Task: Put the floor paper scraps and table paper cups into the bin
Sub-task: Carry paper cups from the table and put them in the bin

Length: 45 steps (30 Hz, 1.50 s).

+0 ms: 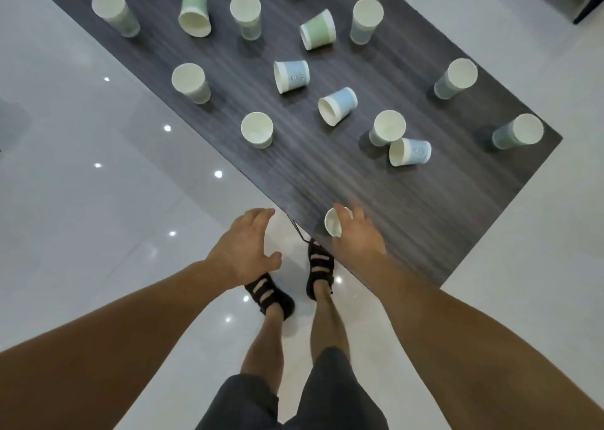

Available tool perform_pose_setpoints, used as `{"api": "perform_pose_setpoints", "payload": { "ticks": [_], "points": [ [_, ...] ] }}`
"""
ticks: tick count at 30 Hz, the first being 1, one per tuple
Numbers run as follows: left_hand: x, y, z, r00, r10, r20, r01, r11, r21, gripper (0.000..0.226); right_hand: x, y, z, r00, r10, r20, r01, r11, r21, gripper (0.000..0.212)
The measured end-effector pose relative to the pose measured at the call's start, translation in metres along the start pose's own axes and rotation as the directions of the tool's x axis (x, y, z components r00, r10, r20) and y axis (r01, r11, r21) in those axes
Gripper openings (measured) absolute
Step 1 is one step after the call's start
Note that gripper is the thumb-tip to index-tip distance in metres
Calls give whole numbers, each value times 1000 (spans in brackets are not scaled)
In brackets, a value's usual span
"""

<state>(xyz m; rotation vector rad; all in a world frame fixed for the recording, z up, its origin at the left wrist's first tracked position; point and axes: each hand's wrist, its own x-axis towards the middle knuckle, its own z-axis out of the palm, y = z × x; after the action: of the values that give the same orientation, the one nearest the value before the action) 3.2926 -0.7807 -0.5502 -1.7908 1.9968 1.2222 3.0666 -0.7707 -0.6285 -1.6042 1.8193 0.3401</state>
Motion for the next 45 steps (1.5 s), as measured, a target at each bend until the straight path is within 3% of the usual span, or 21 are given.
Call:
{"api": "perform_pose_setpoints", "payload": {
  "ticks": [7,12,15,17,19,22,24,26,28,31,37,39,41,43,45],
  "points": [
    [24,28,1,999,33,-4,-33,999,-34,85,5,10,-8,999,-32,30,34,998,-54,57],
    [40,25,10,1000,10,15,-10,1000,-18,84,21,17,0,998,-27,55,29,999,-33,63],
    [47,19,17,1000,-6,21,7,1000,-15,82,22,22,0,990,-128,-54,130,991,34,73],
    [49,16,22,999,-31,30,31,999,-24,81,19,22,2,963,-257,-75,257,966,-20,83],
    [50,14,26,998,-46,39,47,999,-13,79,20,18,6,938,-347,19,346,930,-127,89],
    [51,10,30,995,-72,75,72,997,1,80,26,16,13,949,-290,120,310,930,-200,73],
    [52,10,30,993,-74,90,74,997,-1,81,29,15,12,973,-214,87,222,969,-107,64],
    [56,13,28,996,-46,74,47,999,-11,84,32,11,4,994,-107,-10,107,988,109,65],
    [62,20,24,999,11,38,-10,999,-37,88,35,4,-12,997,-20,-69,46,917,396,72],
    [73,34,15,995,98,2,-97,992,-81,91,32,-11,-34,997,-82,-11,69,746,663,81],
    [92,52,4,983,183,6,-181,977,-116,72,27,-7,-59,965,-247,81,80,581,810,88],
    [94,51,6,988,151,-18,-152,979,-139,68,35,8,-70,971,-237,22,131,611,781,82],
    [94,48,8,993,111,-36,-116,978,-173,74,53,30,-81,972,-34,-231,181,737,652,71],
    [96,46,10,996,86,-29,-90,971,-223,82,75,61,-93,875,166,-455,78,878,471,69],
    [100,46,13,997,76,-18,-78,961,-266,81,96,90,-101,851,231,-472,-90,949,301,82]
  ]
}}
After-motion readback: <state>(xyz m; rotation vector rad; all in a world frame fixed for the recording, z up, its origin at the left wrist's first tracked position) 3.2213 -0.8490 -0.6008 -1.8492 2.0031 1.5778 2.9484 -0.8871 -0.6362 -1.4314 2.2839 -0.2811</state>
